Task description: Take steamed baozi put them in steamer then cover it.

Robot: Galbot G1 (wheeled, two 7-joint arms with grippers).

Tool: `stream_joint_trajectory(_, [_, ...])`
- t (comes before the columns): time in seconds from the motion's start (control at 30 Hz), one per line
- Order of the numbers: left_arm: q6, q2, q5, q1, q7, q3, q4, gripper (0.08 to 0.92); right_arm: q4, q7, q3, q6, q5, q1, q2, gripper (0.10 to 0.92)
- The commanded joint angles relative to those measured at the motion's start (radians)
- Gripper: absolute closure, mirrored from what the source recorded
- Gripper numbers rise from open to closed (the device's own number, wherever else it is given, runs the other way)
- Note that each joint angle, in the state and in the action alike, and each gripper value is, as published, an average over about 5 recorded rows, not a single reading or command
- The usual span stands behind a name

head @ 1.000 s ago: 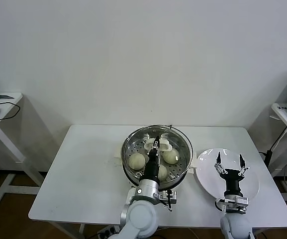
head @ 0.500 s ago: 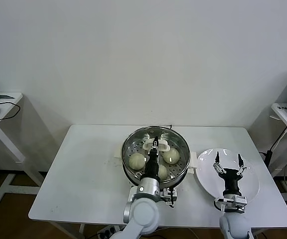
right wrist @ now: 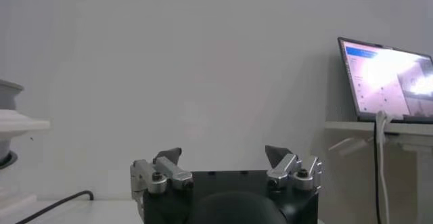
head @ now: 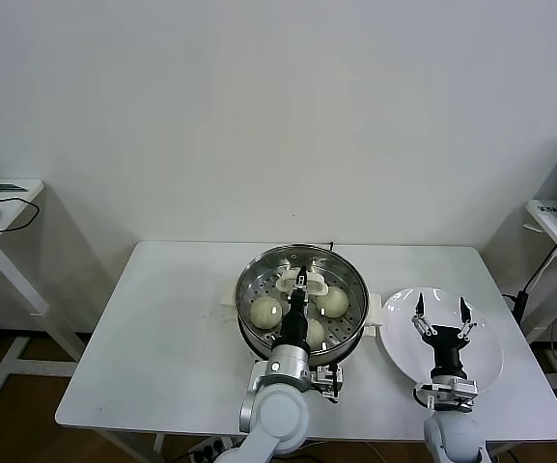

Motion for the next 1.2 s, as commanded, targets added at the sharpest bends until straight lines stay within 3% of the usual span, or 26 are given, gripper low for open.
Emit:
stream_joint_trajectory(0.03, [-0.008,-0.008,0.016,0.004,0.01,-0.009,0.005,0.815,0.002,-0.001,0.0,0.0,0.0,0.001,0.001,0.203])
stream_joint_trajectory(0.17, [-0.011,-0.008,0.006,0.007,0.011,-0.018,-0.003,0.803,0.002,-0.001,-0.001,0.0,0.0,0.0,0.0,0.203])
stream_joint_trajectory(0.27, [-0.01,-0.007,-0.003,0.01,0.01,-0.022,-0.014,0.743,0.001,-0.001,-0.002,0.0,0.0,-0.001,0.002,0.203])
stream_joint_trajectory(0.53, [-0.005,0.012,-0.024,0.031,0.009,-0.013,-0.078,0.51,0.0,-0.003,-0.005,0.001,-0.004,-0.001,0.005,0.203])
stream_joint_trajectory(0.87, [-0.001,0.115,-0.088,0.09,0.01,0.005,-0.236,0.23,0.002,-0.004,-0.01,-0.002,-0.006,0.006,0.005,0.203])
stream_joint_trajectory(0.97, [0.0,0.15,-0.111,0.113,0.015,0.002,-0.289,0.186,0.004,-0.005,-0.01,-0.003,-0.007,0.007,0.004,0.203])
stream_joint_trajectory(1.2, [-0.011,0.238,-0.234,0.156,0.023,-0.095,-0.427,0.177,0.038,-0.009,-0.026,-0.045,0.013,-0.012,-0.014,0.203])
